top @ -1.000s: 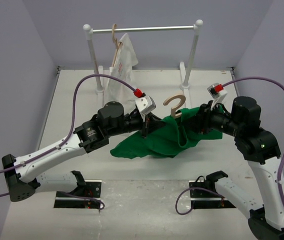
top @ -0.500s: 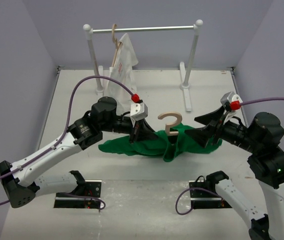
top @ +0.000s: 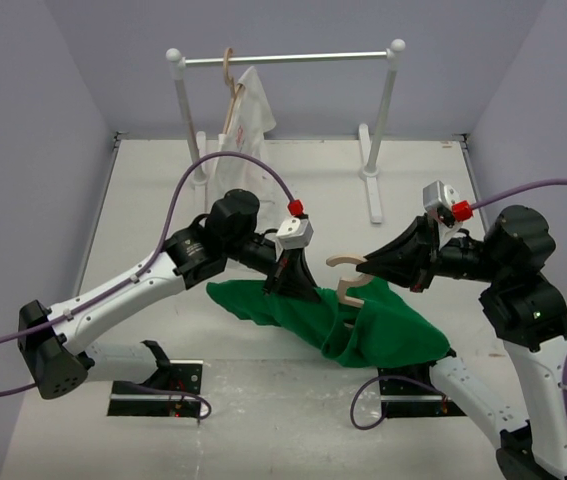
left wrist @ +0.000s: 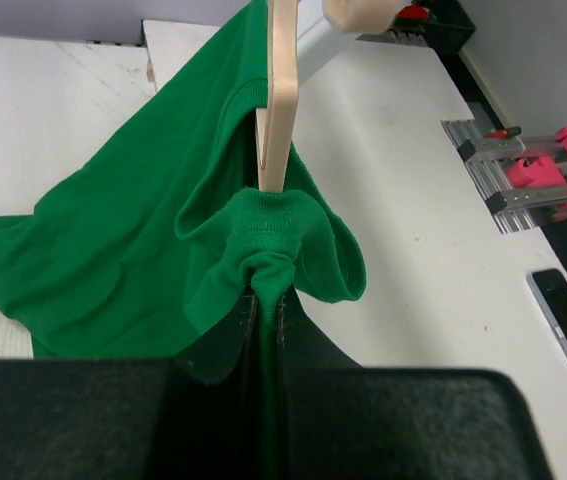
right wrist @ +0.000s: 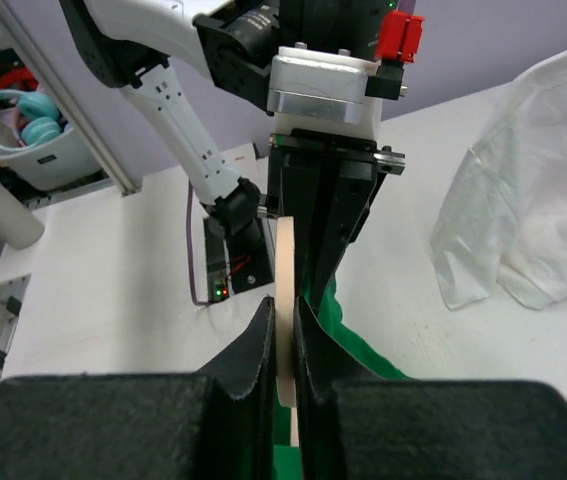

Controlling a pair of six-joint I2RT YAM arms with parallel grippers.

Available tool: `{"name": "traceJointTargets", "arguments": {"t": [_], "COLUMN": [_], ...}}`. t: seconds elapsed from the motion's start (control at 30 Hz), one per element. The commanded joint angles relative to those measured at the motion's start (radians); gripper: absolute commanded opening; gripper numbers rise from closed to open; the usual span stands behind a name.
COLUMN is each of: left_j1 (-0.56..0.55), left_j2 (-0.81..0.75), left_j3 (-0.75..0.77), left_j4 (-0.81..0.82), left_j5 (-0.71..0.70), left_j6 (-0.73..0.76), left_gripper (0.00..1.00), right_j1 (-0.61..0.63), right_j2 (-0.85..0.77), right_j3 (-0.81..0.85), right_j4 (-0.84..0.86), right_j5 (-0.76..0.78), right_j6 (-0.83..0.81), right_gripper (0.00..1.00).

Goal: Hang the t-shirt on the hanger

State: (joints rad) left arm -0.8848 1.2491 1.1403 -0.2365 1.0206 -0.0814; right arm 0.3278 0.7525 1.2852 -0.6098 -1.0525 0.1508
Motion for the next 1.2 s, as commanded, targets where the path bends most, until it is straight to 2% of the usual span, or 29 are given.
{"name": "traceJointTargets", "arguments": {"t": [0.0,0.07,0.13,0.17,0.2,0.23,0.27,0.3,0.47,0.53,0.6,0.67,0.73,0.87,1.03,1.17], "left_j1": [-0.001,0.000,0.006,0.010,0.015,0.019,0.024,0.030,0.043,0.043,0.043,0.043,0.043,0.043,0.044,0.044], "left_j2": [-0.018,-0.035,-0.068,-0.083,-0.101,-0.123,-0.143,-0.162,-0.392,-0.512,-0.625,-0.690,-0.701,-0.643,-0.516,-0.408], "left_j3": [0.086,0.092,0.089,0.086,0.083,0.080,0.077,0.074,-0.042,-0.134,-0.239,-0.323,-0.371,-0.409,-0.393,-0.343], "left_j4": [0.036,0.035,0.039,0.044,0.045,0.042,0.034,0.025,0.036,0.071,0.107,0.122,0.146,0.182,0.320,0.363], "left_j5": [-0.012,-0.060,-0.136,-0.180,-0.228,-0.272,-0.347,-0.429,-0.958,-1.105,-1.212,-1.256,-1.292,-1.332,-1.225,-1.126], "left_j6": [0.019,0.017,0.012,0.006,-0.004,-0.016,-0.023,-0.030,-0.148,-0.193,-0.224,-0.233,-0.237,-0.235,-0.176,-0.154], "left_gripper": [0.00,0.05,0.02,0.09,0.38,0.77,0.91,0.99,0.99,0.95,0.85,0.83,0.86,0.90,0.95,0.92], "right_j1": [0.005,0.005,0.005,0.005,0.005,0.005,0.005,0.005,0.005,0.005,0.005,0.005,0.005,0.005,0.005,0.005], "right_j2": [0.013,0.005,-0.023,-0.032,-0.042,-0.054,-0.063,-0.072,-0.142,-0.153,-0.165,-0.165,-0.157,-0.143,-0.127,-0.113], "right_j3": [-0.020,-0.021,-0.021,-0.020,-0.017,-0.014,-0.010,-0.005,0.031,0.058,0.082,0.114,0.149,0.222,0.300,0.341], "right_j4": [0.065,0.063,0.063,0.063,0.062,0.062,0.063,0.064,0.058,0.042,0.035,0.020,-0.006,-0.064,-0.121,-0.136], "right_j5": [-0.049,-0.014,0.079,0.119,0.163,0.209,0.242,0.273,0.553,0.592,0.601,0.585,0.582,0.578,0.582,0.561], "right_j6": [0.035,0.041,0.056,0.062,0.068,0.074,0.078,0.083,0.093,0.085,0.081,0.073,0.071,0.071,0.079,0.088], "right_gripper": [0.00,0.00,0.00,0.00,0.00,0.00,0.00,0.00,0.00,0.00,0.00,0.00,0.00,0.00,0.00,0.00]}}
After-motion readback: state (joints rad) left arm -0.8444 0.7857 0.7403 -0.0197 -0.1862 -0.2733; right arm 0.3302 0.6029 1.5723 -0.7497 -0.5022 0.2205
